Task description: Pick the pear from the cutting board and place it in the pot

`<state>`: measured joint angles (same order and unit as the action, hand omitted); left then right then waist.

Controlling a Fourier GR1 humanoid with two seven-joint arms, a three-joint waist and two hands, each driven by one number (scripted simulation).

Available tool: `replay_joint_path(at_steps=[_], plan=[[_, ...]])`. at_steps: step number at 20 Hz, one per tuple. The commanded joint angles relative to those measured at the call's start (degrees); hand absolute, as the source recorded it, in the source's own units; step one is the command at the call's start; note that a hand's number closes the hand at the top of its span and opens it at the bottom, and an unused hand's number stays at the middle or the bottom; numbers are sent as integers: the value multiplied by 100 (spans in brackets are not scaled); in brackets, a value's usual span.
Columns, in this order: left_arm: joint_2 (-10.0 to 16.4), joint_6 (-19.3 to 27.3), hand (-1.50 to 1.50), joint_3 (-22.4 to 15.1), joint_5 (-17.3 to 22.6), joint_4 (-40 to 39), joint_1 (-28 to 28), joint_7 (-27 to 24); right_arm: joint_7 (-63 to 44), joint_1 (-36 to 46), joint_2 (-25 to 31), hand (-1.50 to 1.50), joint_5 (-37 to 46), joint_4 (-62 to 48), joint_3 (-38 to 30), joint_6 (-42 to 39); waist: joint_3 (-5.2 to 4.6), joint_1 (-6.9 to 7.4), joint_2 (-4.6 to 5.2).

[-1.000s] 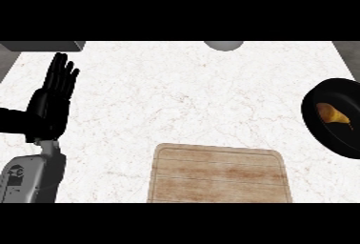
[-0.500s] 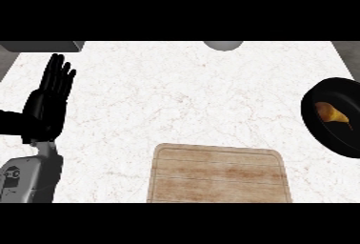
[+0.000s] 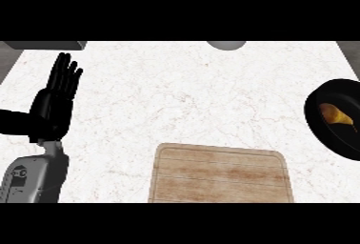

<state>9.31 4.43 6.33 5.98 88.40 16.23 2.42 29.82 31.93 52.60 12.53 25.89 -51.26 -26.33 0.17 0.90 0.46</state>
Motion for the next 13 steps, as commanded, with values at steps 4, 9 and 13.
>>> replay_joint_path(at_steps=[4,9,13], plan=[[80,-113,0,73,110,73,-69,99,631,-401,782,-150,-184,-969,-292,-270,14,40,18],[38,-90,0,79,96,-34,-17,19,985,-795,991,-150,-294,-1217,-381,-719,31,-4,34],[69,41,0,80,-12,62,79,110,1125,-888,1109,-150,-289,-1203,-363,-605,41,13,33]])
